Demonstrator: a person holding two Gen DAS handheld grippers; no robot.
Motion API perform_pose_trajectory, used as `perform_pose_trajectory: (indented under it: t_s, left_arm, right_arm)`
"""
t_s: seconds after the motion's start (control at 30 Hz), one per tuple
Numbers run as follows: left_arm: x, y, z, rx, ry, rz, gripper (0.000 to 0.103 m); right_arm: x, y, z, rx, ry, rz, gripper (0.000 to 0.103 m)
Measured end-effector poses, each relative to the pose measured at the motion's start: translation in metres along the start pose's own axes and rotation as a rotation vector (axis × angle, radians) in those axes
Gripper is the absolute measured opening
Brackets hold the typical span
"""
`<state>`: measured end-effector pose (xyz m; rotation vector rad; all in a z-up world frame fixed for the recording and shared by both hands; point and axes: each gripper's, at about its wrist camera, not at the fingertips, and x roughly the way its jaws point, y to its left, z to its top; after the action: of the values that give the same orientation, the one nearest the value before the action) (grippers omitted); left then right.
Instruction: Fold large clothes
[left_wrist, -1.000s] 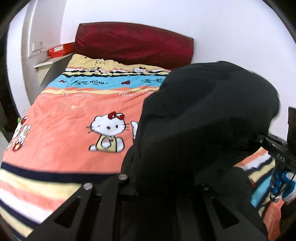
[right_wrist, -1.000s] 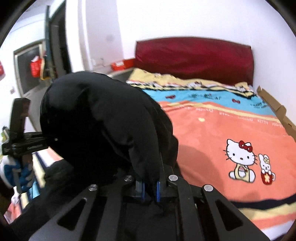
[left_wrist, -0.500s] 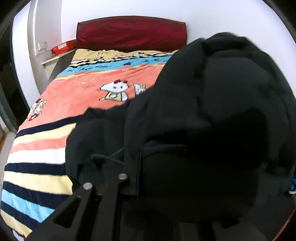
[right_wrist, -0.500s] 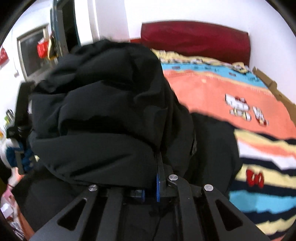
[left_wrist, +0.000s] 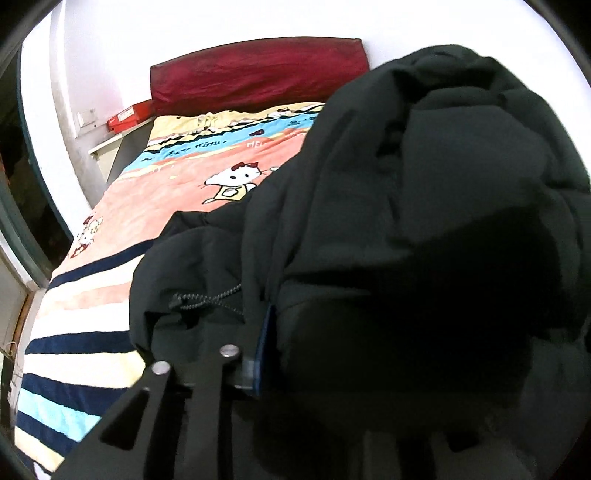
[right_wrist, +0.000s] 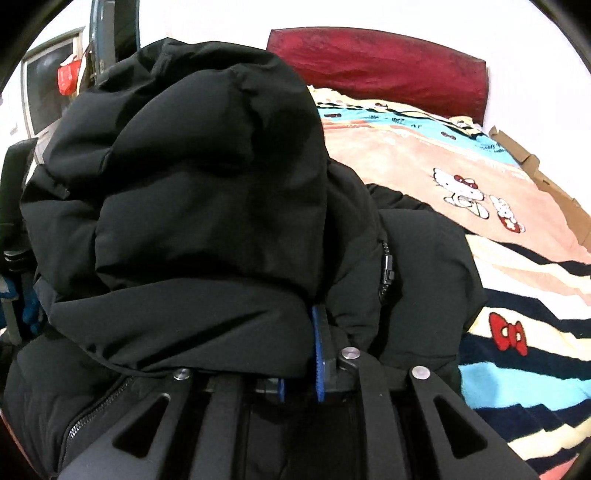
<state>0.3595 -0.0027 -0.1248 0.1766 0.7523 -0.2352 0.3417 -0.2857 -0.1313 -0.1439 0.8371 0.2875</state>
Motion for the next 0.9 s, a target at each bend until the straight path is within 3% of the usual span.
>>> perform_pose_trajectory:
  t_s: [0.03, 0.1, 0.2, 0.27, 0.37, 0.5, 0.67, 0.9]
  left_arm:
    - [-0.003, 0.002, -0.001, -0.003, 0.001, -0.003, 0.029]
    - [-0.008, 0.01, -0.005, -0.021, 0.021, -0.02, 0.047]
    - [-0.014, 0.021, -0.016, -0.046, 0.047, -0.027, 0.048]
    - [-0.02, 0.027, -0.02, -0.07, 0.05, -0.024, 0.048]
    - [-0.037, 0.037, -0.022, -0.117, 0.044, -0.038, 0.048]
    - [-0.063, 0.051, -0.016, -0.176, 0.006, -0.062, 0.048]
    - [-0.076, 0.057, 0.025, -0.227, -0.027, -0.105, 0.048]
    - [-0.038, 0.039, 0.108, -0.259, -0.065, -0.183, 0.048]
  right_arm:
    - [0.002, -0.004, 0.005, -0.004, 0.0, -0.003, 0.014]
    - [-0.001, -0.002, 0.005, -0.014, -0.002, -0.007, 0.016]
    - [-0.005, 0.001, 0.004, -0.028, -0.004, -0.021, 0.026]
    - [-0.009, 0.003, 0.002, -0.034, -0.002, -0.022, 0.04]
    - [-0.017, 0.002, -0.004, -0.043, 0.001, -0.023, 0.053]
    - [-0.033, -0.013, -0.011, -0.016, 0.018, -0.009, 0.054]
    - [-0.06, -0.023, 0.011, -0.012, 0.013, 0.009, 0.053]
    - [-0.056, -0.015, 0.093, 0.001, -0.098, 0.071, 0.053]
